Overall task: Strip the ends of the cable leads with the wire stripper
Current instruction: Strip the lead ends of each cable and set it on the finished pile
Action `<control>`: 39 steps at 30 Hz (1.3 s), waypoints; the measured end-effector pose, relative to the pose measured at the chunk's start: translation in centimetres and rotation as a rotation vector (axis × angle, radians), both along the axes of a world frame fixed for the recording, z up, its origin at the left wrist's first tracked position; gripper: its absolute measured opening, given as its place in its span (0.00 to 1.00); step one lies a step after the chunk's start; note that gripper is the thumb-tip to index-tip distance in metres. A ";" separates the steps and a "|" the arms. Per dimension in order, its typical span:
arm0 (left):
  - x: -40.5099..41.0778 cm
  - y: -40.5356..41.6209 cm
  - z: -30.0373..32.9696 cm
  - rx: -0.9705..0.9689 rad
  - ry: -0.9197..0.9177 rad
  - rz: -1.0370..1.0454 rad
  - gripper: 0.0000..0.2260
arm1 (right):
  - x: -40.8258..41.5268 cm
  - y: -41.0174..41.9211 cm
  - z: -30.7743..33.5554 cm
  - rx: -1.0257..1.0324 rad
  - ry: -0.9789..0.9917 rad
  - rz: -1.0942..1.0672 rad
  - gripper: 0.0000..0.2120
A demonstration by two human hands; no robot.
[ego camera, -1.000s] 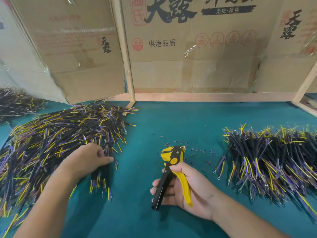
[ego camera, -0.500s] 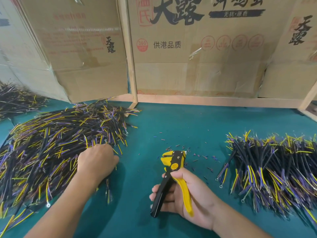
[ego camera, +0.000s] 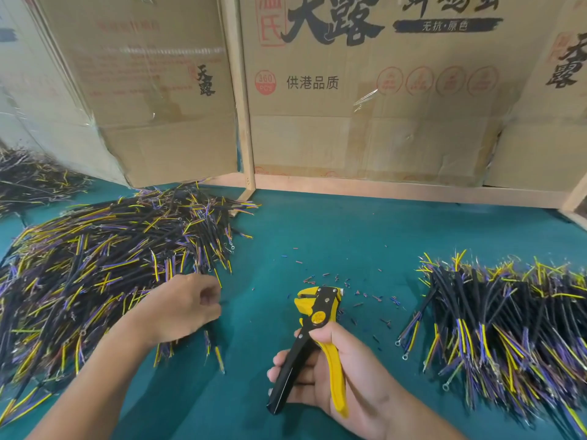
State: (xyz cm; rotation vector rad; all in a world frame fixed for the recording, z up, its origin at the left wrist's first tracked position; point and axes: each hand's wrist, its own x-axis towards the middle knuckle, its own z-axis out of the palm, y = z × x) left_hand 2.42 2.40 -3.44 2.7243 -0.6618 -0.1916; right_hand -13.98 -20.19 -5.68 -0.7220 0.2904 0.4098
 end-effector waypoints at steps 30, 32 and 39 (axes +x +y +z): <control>-4.5 -5.5 0.3 -0.725 -0.184 -0.340 0.15 | -0.2 -1.2 0.8 -0.074 -0.127 -0.084 0.15; -4.8 -5.8 0.5 -0.749 -0.146 -0.363 0.14 | -0.2 -1.1 0.7 -0.083 -0.126 -0.068 0.14; -4.4 -5.2 1.3 -0.665 -0.425 -0.470 0.09 | 0.4 -1.1 0.5 -0.078 -0.127 -0.028 0.14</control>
